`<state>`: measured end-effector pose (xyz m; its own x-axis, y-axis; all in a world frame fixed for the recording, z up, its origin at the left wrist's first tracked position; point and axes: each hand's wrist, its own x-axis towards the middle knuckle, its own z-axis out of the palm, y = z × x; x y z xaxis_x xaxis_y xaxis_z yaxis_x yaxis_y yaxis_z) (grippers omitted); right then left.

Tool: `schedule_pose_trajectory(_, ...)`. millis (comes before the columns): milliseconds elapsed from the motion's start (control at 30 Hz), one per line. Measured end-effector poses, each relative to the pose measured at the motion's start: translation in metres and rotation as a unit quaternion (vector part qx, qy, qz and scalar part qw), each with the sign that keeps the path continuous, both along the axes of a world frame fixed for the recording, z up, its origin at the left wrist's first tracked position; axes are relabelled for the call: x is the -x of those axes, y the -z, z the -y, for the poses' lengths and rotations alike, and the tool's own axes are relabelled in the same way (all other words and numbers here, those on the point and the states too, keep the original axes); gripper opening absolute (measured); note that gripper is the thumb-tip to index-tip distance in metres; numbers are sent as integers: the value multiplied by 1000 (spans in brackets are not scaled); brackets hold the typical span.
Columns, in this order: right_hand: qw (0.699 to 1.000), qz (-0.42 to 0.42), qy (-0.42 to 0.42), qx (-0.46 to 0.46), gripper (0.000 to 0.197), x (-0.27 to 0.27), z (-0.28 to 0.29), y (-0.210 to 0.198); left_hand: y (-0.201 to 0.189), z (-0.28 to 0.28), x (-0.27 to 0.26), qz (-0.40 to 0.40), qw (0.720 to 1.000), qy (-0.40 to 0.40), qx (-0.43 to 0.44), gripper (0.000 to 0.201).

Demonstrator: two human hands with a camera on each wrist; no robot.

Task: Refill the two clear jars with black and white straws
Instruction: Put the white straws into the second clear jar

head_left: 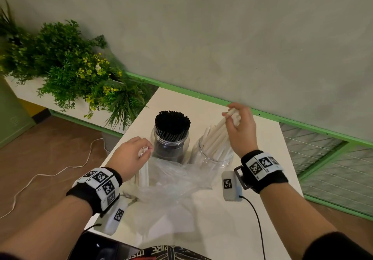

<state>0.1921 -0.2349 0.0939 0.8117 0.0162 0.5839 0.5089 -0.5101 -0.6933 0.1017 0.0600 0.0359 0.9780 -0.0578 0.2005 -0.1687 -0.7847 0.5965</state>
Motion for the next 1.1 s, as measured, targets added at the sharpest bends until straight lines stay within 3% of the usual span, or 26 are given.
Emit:
schedule_pose_trajectory(267,986,-71,-27,149,26,2,14,46,0,-1,5,4,1000,-9,8,8)
schedule_pose_trajectory(367,984,-50,-25,170,40,2,23,51,1,-1,6,0,1000,-8,9,6)
schedule_pose_trajectory(433,986,-42,-6,159,47,4,30,51,1,-2,6,-3,1000,-8,9,15)
schedule_pose_trajectory(600,983,-45,-19,178,31,16,45,59,1,-2,7,-8,1000,-18,6,11)
schedule_pose_trajectory(700,974,-79,-26,211,38,16,48,64,1,-1,6,-8,1000,-22,3,9)
schedule_pose_trajectory(833,933,-101,-62,341,59,11,50,67,1,-1,7,-7,1000,-23,-1,8)
schedule_pose_trajectory(933,936,-104,-61,332,68,8,48,61,-1,0,9,-9,1000,-25,1,8)
schedule_pose_trajectory(1100,913,-102,-58,392,88,-9,47,63,-1,-1,12,-5,1000,-29,3,10)
